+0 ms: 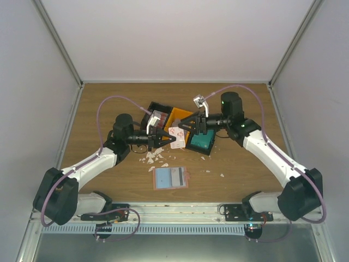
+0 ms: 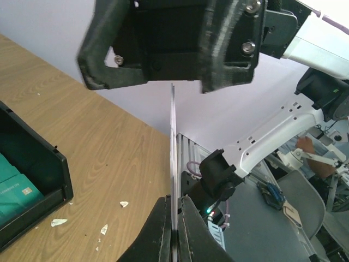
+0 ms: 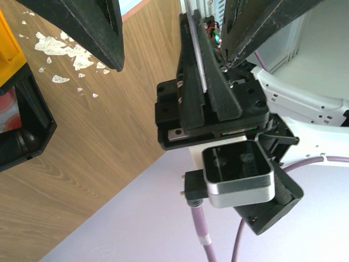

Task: Put the credit cards into the card holder
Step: Pick up the credit card from the storage box.

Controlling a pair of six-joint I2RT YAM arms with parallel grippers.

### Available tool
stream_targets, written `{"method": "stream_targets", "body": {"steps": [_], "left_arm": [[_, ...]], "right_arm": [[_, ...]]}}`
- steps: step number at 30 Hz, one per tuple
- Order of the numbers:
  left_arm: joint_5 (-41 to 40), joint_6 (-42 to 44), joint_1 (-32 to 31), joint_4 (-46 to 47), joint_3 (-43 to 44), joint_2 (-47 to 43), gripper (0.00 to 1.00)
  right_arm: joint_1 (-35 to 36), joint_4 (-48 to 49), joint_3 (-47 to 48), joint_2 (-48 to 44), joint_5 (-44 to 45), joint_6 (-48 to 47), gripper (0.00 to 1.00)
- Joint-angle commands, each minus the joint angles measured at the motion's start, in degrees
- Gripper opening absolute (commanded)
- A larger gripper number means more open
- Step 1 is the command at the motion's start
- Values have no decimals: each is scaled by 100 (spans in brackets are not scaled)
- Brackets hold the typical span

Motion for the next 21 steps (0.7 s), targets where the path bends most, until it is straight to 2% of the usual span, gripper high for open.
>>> {"method": "stream_targets", "body": {"steps": [1,9,12,15,17,21], "left_arm": [[-58,162,-7,73,191,-92,0],[-405,-1620,7,492,503,103,0],[-391,-1705,9,318,693,214,0],[-349,-1672,5,210,779,275,0],[-309,-1645,17,174,769,272,0],[-243,-1534,41,60,731,180,0]], "right_arm": [[-39,455,-340,-454,-107,63,51],[73,812,-899,-304,-158,409,50],[156,1136,-895,-206,-202,662,42],[168,1584,-906,-140,-177,1056,21],[166,1814,-885,-114,-141,1298,18],[166,2196,-866,-108,-85,1613,20]]}}
